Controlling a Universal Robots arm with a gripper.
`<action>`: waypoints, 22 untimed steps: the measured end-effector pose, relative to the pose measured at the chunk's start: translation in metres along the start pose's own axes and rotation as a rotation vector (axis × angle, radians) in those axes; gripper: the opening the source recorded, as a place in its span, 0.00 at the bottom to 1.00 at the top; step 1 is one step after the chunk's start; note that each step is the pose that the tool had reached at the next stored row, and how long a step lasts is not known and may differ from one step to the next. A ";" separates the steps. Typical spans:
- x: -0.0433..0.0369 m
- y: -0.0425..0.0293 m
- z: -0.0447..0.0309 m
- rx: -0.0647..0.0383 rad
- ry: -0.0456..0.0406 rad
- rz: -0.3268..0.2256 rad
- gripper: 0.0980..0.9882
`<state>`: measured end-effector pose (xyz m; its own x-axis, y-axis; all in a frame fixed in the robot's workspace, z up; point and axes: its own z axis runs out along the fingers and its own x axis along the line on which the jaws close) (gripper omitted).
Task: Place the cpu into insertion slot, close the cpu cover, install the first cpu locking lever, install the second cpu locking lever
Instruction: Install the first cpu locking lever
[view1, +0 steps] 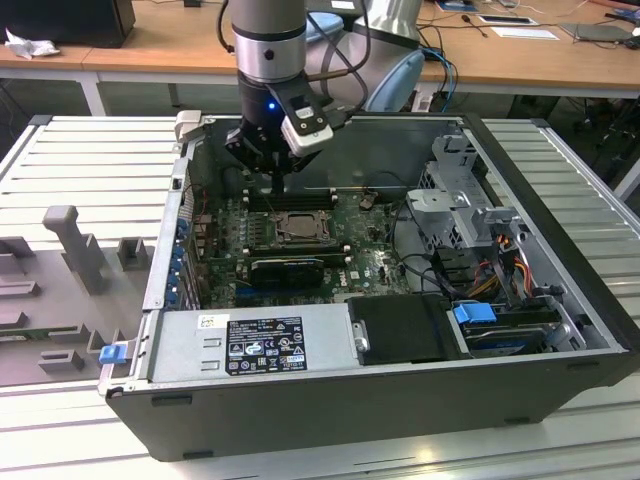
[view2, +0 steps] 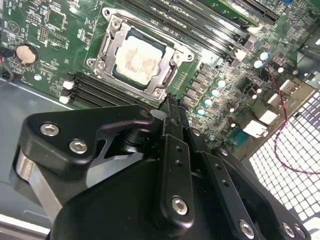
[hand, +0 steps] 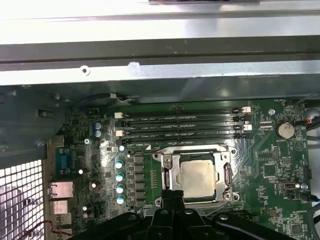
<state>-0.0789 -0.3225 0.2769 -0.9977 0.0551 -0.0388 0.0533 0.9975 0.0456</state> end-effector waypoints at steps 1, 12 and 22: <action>0.0014 -0.0001 0.0001 0.000 0.0000 0.000 0.01; 0.0289 0.0005 0.0052 -0.003 0.0004 -0.016 0.01; 0.0427 0.0143 0.0127 -0.004 0.0013 -0.021 0.01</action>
<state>-0.1202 -0.3053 0.2632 -0.9987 0.0339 -0.0385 0.0320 0.9983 0.0487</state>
